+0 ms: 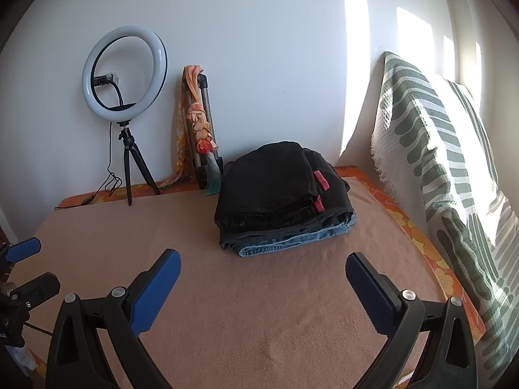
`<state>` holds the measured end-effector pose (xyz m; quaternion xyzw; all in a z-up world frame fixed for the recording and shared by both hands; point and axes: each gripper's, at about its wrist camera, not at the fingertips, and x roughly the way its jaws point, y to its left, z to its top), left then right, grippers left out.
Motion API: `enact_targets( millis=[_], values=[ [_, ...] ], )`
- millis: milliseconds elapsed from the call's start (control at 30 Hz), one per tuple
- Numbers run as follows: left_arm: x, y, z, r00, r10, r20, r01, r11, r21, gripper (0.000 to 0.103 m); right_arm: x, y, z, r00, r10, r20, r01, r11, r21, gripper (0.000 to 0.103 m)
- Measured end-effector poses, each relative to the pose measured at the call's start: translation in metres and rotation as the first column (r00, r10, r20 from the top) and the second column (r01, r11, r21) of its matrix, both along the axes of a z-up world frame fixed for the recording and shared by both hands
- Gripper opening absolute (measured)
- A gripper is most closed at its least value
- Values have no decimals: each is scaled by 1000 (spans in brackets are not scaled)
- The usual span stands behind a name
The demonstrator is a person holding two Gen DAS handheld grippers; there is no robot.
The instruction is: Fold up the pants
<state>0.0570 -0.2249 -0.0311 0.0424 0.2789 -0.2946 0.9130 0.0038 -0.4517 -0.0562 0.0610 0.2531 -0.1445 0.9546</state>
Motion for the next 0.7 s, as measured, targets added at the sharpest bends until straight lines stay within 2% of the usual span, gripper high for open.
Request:
enact_targets(
  millis=[700],
  values=[
    [1,0,-3,1000,-1,-8,1,1000,4,103,0,1,-3,1000,6,-6,-6,1000,14,103]
  ],
)
